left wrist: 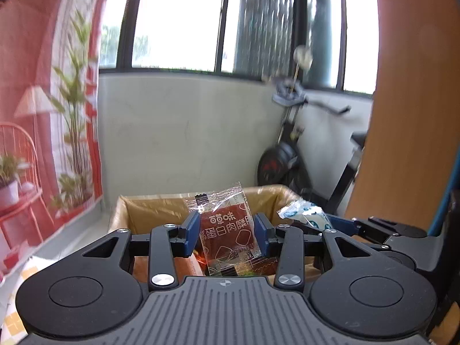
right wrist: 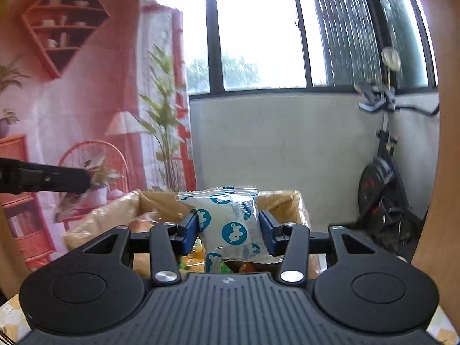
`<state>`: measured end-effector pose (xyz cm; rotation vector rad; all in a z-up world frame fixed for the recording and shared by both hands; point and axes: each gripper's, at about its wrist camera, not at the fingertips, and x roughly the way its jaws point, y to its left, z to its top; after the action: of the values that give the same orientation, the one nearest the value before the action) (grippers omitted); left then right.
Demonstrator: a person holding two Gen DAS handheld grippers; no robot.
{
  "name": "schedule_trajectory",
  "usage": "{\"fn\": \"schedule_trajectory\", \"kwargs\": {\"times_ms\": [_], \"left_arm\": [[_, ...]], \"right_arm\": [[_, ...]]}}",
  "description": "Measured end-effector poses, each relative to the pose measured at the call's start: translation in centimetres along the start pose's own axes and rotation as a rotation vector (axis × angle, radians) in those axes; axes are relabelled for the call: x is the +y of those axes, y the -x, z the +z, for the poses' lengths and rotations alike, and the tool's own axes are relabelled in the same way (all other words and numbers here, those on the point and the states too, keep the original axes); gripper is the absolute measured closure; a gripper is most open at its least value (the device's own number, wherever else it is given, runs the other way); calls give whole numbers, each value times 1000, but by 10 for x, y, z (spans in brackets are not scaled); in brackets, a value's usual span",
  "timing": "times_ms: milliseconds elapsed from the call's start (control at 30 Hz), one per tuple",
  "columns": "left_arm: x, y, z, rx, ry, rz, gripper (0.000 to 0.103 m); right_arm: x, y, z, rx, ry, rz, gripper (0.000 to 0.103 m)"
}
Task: Organize snacks
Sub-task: 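Carry both packets over the box and open both grippers to release them, then move both grippers back to the green chip bags on the table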
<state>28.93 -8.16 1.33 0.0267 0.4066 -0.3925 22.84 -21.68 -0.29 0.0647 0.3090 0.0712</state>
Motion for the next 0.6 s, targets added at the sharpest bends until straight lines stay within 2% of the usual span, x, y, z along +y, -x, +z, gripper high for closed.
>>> {"fn": "schedule_trajectory", "kwargs": {"times_ms": [133,267,333,500,600], "left_arm": [[2,-33,-10,72,12,4,59],[8,-53,-16,121,19,25,58],[13,-56,-18,141,5,40,52],[29,-36,-20,138,1,45,40],[35,-17,-19,123,2,48,40]], "right_arm": [[-8,-33,-6,59,22,-44,56],[-14,-46,-18,101,23,-48,56],[-15,-47,-21,110,30,-53,55],[-15,-36,-25,106,22,-60,51],[-11,-23,-27,93,26,-56,51]]}}
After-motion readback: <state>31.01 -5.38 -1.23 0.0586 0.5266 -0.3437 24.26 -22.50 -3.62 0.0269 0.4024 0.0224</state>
